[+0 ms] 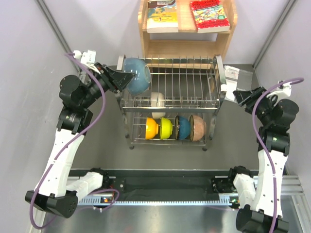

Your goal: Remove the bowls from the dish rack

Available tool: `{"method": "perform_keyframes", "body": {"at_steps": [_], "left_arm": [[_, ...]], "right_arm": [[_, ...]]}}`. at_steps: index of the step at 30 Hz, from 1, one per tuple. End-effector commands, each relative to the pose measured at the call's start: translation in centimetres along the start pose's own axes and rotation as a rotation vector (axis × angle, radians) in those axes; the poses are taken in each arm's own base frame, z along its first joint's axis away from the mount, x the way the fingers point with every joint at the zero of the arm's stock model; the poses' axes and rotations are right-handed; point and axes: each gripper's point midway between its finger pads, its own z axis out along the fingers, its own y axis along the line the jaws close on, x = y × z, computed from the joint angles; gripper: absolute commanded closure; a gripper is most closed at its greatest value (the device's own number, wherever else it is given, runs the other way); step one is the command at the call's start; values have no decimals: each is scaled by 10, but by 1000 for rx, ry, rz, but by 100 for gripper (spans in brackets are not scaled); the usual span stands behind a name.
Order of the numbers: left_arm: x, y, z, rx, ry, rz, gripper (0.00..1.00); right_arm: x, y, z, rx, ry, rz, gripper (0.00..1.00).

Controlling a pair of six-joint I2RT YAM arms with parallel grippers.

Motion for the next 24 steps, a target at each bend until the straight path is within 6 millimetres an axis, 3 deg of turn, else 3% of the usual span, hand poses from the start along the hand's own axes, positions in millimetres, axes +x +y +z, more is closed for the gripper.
{"method": "perform_keyframes", "body": {"at_steps": [1,7,13,17,24], "left_arm": [[46,3,-4,5,187,-136,54],[53,8,0,8,200,-150,79],[54,12,0,-10,202,-140,88],[53,14,0,-18,192,-135,100],[47,3,1,53,175,-88,100]], "right_arm": [[-6,10,-1,-41,-24,-13,37],[-5,9,-1,-38,-23,-16,37],[-4,8,0,-35,-18,-16,37],[-3,8,-1,-37,-18,-17,37],[-1,8,-1,-42,-17,-16,37]]}}
